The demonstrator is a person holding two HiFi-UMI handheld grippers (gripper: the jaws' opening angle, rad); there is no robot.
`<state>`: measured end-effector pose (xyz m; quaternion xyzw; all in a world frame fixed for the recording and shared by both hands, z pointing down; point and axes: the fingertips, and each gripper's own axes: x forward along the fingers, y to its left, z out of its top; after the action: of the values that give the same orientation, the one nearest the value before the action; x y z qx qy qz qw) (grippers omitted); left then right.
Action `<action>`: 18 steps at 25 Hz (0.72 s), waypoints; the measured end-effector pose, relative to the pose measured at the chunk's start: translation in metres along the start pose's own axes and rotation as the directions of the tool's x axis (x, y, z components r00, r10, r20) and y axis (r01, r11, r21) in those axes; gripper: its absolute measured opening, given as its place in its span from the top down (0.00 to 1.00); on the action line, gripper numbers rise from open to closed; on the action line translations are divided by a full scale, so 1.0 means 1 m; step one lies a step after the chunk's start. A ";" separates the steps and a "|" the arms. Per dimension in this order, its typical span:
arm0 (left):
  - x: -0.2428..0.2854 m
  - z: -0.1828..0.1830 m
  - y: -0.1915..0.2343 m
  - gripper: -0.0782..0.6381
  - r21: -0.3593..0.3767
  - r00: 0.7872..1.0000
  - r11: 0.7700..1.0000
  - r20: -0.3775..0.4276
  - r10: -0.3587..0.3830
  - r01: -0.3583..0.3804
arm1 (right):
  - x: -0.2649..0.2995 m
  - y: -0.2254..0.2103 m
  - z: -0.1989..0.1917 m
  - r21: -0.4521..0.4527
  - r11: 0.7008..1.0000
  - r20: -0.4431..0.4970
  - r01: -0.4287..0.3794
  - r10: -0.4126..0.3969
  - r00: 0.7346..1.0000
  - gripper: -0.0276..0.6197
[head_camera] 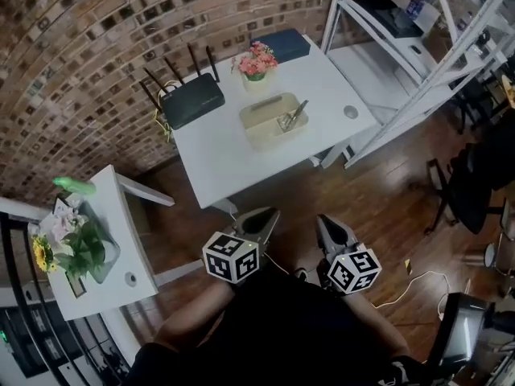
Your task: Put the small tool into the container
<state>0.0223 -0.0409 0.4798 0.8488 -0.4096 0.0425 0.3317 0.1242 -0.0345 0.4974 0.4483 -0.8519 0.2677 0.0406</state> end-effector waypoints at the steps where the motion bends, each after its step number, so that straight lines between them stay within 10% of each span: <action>1: -0.004 -0.005 -0.012 0.85 0.006 1.000 1.000 0.014 0.006 -0.006 | -0.010 0.001 -0.002 -0.012 1.000 0.014 -0.019 0.019 1.000 0.94; 18: -0.029 -0.096 -0.123 0.85 0.066 0.998 0.998 -0.054 0.029 -0.025 | -0.119 0.016 -0.040 -0.010 0.992 0.070 -0.126 0.126 0.989 0.94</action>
<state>0.1113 0.0913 0.4793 0.8520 -0.4101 0.0835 0.3145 0.1759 0.0806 0.4877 0.4026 -0.8801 0.2515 -0.0055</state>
